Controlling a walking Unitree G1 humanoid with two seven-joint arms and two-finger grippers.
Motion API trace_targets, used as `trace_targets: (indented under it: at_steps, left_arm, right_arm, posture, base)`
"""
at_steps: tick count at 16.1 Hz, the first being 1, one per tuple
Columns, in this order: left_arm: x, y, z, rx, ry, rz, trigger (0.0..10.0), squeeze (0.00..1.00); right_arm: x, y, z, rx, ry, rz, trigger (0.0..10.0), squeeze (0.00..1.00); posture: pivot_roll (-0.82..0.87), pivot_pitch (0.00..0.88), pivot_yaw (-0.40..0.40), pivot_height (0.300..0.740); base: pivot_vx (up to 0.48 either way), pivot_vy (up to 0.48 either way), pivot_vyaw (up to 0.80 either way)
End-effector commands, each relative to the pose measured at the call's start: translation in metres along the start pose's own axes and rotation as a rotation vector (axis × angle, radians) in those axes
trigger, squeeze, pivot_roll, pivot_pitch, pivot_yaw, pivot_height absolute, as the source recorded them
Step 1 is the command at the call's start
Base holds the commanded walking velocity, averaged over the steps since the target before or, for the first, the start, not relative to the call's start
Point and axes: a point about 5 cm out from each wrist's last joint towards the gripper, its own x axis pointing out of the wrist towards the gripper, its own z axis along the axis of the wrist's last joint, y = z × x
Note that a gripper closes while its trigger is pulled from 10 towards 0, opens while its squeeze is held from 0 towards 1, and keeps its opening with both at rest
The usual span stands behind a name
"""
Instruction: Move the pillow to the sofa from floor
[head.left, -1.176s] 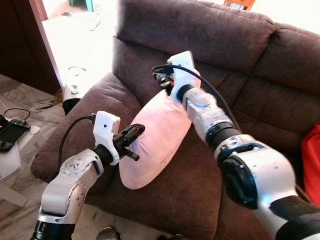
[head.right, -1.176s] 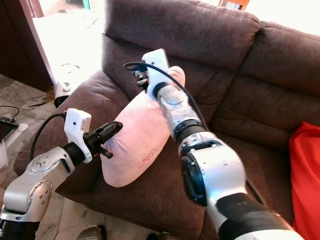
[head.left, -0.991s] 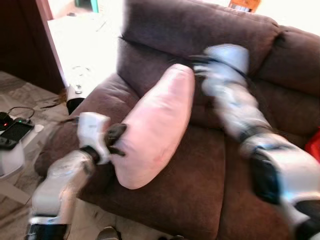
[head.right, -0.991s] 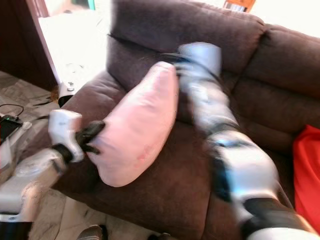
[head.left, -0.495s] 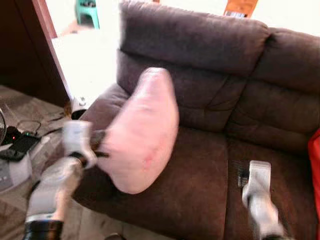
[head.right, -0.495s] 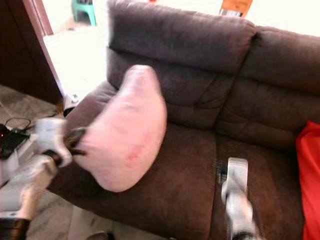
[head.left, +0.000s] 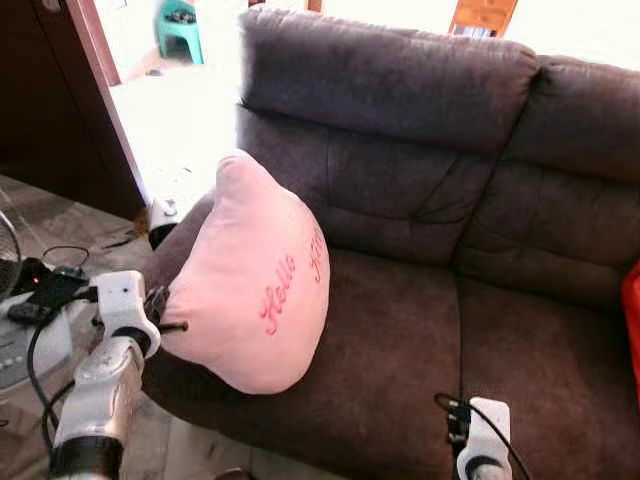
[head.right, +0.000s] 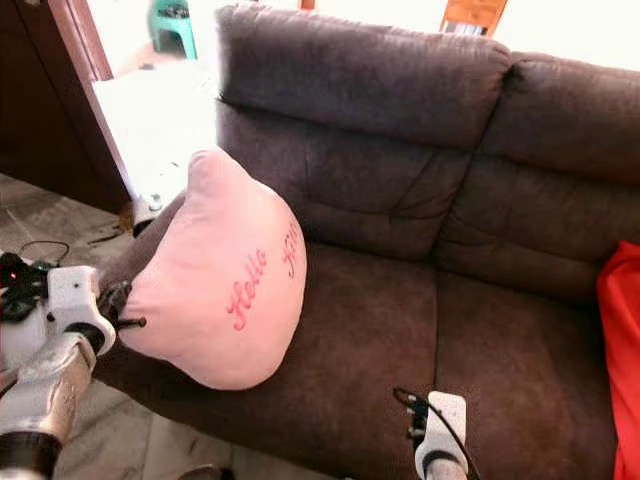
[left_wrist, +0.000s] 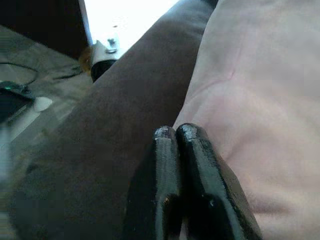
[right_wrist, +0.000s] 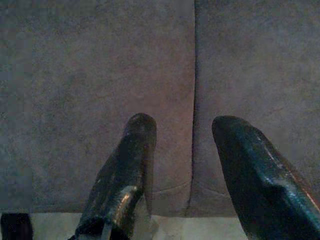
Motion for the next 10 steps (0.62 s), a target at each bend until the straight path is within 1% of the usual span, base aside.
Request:
trace_targets:
  at_steps: [1, 2, 3, 4, 5, 7, 10]
  left_arm:
    - [0.000, 0.002, -0.020, 0.018, 0.071, 0.021, 10.0, 0.00]
    - [0.000, -0.003, -0.031, -0.005, 0.085, 0.018, 10.0, 0.00]
    - [0.000, -0.008, -0.035, -0.020, 0.087, 0.015, 10.0, 1.00]
    - [0.002, -0.012, -0.033, -0.028, 0.067, 0.015, 10.0, 1.00]
    - [0.005, -0.012, -0.028, -0.025, 0.047, 0.024, 10.0, 1.00]
    - [0.010, -0.007, -0.010, -0.032, -0.059, 0.048, 10.0, 1.00]
    - [0.007, -0.004, 0.003, -0.068, -0.179, 0.081, 10.0, 1.00]
  right_arm:
    - [-0.003, -0.001, -0.010, 0.003, 0.042, -0.001, 10.0, 0.00]
    - [-0.005, -0.002, -0.015, 0.006, 0.068, -0.007, 10.0, 0.00]
    - [-0.006, -0.002, -0.017, 0.012, 0.072, -0.009, 10.0, 0.00]
    - [-0.007, -0.002, -0.019, 0.016, 0.076, -0.006, 10.0, 0.00]
    - [-0.007, -0.002, -0.019, 0.017, 0.081, -0.002, 10.0, 0.00]
    - [-0.006, -0.001, -0.020, 0.019, 0.091, 0.006, 10.0, 0.00]
    - [-0.007, 0.001, -0.022, 0.024, 0.104, 0.012, 10.0, 0.00]
  posture:
    - [0.09, 0.069, -0.055, 0.740]
    - [0.09, 0.067, -0.052, 0.740]
    - [0.08, 0.067, -0.051, 0.740]
    - [0.08, 0.067, -0.051, 0.740]
    - [0.08, 0.067, -0.051, 0.740]
    - [0.08, 0.055, -0.047, 0.740]
    - [0.08, 0.042, -0.042, 0.740]
  base:
    - [0.000, 0.000, 0.00]
    - [0.000, 0.000, 0.00]
    - [0.000, 0.000, 0.00]
    - [0.000, 0.000, 0.00]
    - [0.000, 0.000, 0.00]
    - [0.000, 0.000, 0.00]
    - [0.000, 0.000, 0.00]
